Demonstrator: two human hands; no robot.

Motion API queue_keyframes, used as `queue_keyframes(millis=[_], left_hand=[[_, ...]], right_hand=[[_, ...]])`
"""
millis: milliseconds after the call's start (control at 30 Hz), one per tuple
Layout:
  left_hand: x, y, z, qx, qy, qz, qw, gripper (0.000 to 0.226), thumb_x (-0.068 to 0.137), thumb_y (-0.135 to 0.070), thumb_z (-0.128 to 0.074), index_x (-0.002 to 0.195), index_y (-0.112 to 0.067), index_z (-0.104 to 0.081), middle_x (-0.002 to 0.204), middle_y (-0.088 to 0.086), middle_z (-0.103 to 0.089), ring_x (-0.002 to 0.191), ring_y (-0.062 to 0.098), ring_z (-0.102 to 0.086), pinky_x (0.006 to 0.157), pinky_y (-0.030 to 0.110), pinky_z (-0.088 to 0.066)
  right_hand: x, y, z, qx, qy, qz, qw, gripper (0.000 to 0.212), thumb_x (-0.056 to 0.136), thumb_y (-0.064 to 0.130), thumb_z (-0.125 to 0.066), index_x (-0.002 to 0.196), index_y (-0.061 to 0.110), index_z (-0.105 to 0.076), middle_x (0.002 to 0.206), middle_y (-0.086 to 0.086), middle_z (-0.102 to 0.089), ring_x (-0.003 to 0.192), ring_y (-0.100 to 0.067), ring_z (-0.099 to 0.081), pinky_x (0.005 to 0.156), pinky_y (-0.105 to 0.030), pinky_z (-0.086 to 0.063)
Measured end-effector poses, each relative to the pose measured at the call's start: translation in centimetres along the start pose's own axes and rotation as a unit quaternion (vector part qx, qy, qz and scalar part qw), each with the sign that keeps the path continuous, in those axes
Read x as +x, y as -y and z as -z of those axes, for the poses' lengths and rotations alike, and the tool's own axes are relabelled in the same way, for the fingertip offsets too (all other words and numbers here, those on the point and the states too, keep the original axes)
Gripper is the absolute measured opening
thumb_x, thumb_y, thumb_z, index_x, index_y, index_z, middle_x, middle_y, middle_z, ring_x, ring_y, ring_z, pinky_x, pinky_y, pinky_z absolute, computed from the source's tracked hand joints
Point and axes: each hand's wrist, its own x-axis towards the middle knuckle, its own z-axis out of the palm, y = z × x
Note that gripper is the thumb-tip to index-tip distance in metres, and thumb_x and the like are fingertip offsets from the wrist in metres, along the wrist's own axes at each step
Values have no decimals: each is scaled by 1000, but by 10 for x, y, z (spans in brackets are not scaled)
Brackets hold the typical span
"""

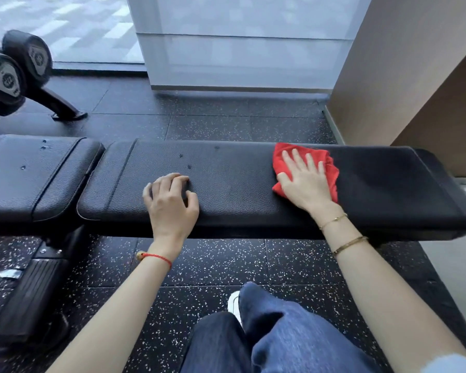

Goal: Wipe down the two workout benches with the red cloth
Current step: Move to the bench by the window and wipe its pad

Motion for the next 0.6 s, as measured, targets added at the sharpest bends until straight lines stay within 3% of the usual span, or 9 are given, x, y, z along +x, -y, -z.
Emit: queue_keyframes(millis=[133, 200, 267, 433, 533, 600], left_hand=[[1, -9, -10, 14, 0, 3, 1000, 30, 84, -25, -54, 111, -19, -66, 122, 1, -63, 120, 26, -50, 110, 45, -29], [-1, -5, -12, 23, -9, -9, 1000, 32, 84, -25, -51, 111, -20, -66, 122, 0, -63, 119, 25, -50, 109, 45, -29], [-2, -2, -12, 22, -20, -21, 999, 33, 84, -25, -50, 111, -19, -66, 121, 0, -64, 118, 26, -52, 109, 45, -30], [-5, -5, -15, 30, -33, -21, 999, 33, 84, -22, -51, 112, -18, -66, 123, 2, -64, 119, 26, -53, 109, 45, -30], [-4, -7, -15, 34, -36, -17, 999, 32, 83, -23, -49, 111, -18, -66, 121, 2, -64, 117, 26, -54, 110, 45, -30], [-4, -7, -15, 39, -37, -18, 998, 32, 84, -24, -48, 110, -19, -65, 121, 1, -64, 116, 26, -54, 111, 45, -29]], right_hand=[[-35, 32, -10, 2, 3, 148, 989, 64, 95, 46, -37, 154, 36, -15, 163, 8, -9, 151, -21, -4, 122, -43, 5], [-48, 19, -10, 8, 4, 179, 984, 64, 95, 45, -40, 154, 38, -17, 163, 10, -11, 151, -19, -5, 122, -42, 3], [-50, -6, -7, 12, 1, 157, 988, 64, 95, 44, -42, 154, 38, -17, 163, 10, -11, 151, -17, -6, 122, -42, 1], [-16, -63, 7, 0, 3, -18, 1000, 60, 98, 43, -33, 155, 35, -14, 164, 6, -7, 151, -22, -6, 122, -44, 1], [16, -43, 8, -5, 13, -70, 997, 60, 99, 47, -28, 155, 34, -11, 164, 5, -4, 151, -25, -3, 121, -47, 5], [28, -12, 6, -2, 19, -47, 999, 61, 98, 48, -27, 155, 34, -10, 164, 5, -3, 151, -26, -3, 121, -48, 6]])
